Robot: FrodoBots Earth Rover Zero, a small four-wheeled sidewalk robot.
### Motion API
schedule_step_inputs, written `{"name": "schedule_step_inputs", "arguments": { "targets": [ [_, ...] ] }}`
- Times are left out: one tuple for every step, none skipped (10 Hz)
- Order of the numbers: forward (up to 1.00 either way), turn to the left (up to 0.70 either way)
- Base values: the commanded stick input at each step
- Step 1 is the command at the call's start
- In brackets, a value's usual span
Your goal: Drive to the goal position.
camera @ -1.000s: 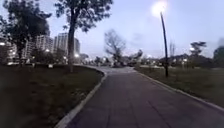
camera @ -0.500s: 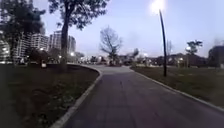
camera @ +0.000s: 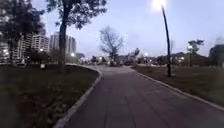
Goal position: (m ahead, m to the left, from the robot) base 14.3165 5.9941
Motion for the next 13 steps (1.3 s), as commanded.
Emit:
{"name": "schedule_step_inputs", "arguments": {
  "targets": [
    [0.7, 0.0],
    [0.7, 0.0],
    [0.7, 0.0],
    [0.7, 0.0],
    [0.7, 0.0],
    [0.7, 0.0],
    [0.7, 0.0],
    [0.7, 0.0],
    [0.7, 0.0],
    [0.7, 0.0],
    [0.7, 0.0],
    [0.7, 0.0],
    [0.7, 0.0]
  ]
}}
